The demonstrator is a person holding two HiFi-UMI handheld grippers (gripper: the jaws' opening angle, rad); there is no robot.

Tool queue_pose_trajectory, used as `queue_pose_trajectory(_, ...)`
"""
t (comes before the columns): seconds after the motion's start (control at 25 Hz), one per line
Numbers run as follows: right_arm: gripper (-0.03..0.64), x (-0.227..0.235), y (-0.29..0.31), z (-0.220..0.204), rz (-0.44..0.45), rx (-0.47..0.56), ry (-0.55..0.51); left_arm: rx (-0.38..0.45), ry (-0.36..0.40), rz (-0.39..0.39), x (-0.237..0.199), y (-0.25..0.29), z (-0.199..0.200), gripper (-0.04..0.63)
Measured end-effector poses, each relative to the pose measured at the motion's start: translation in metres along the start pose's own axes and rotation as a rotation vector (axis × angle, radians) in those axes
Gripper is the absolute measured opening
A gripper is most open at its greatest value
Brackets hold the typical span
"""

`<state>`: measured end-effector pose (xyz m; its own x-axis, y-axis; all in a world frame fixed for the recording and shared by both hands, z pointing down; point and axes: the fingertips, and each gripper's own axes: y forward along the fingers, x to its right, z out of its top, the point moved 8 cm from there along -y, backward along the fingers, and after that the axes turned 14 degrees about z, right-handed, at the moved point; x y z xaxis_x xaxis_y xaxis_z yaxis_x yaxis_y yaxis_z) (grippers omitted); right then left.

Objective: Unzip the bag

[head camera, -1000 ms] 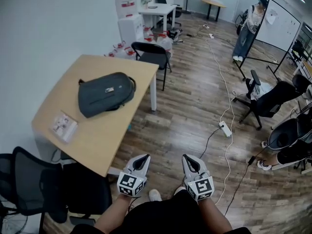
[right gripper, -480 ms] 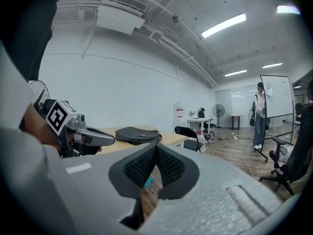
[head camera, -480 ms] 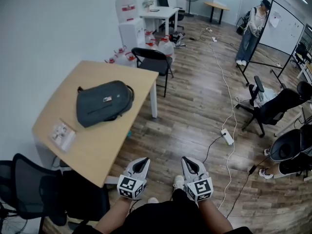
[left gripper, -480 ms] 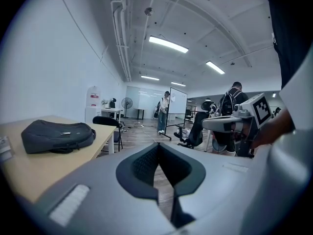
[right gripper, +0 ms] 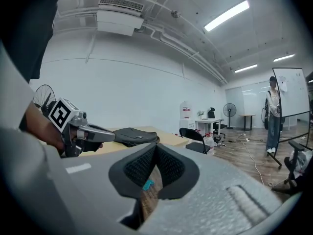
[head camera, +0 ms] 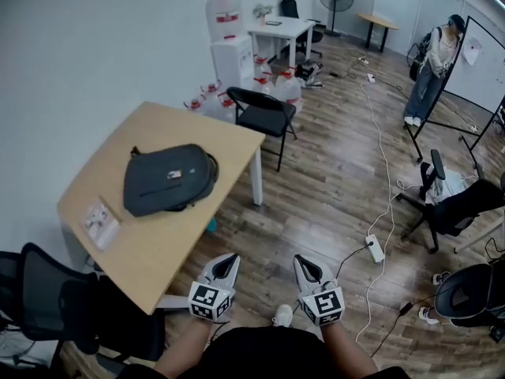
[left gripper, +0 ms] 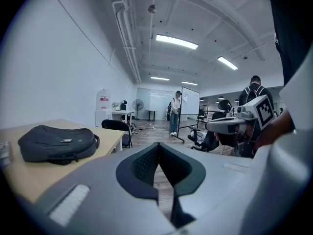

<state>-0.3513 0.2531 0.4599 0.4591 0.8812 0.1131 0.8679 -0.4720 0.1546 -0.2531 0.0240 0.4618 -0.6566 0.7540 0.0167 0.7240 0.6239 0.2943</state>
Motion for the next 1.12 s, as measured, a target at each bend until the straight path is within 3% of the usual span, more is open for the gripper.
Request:
queue_pose_trajectory(0.56,0.003,0.060,0.024,0.008,0.128,-0.004,-0.039,-0.007,-0.013,0.131,0.009,0.034,0.013,0.018)
queue_pose_trajectory(1.12,0.003,0.086,0.152,0.025,0.239,-0.055,-0.068,-0.031,-0.065,0.210,-0.086,0.091,0.010,0.018)
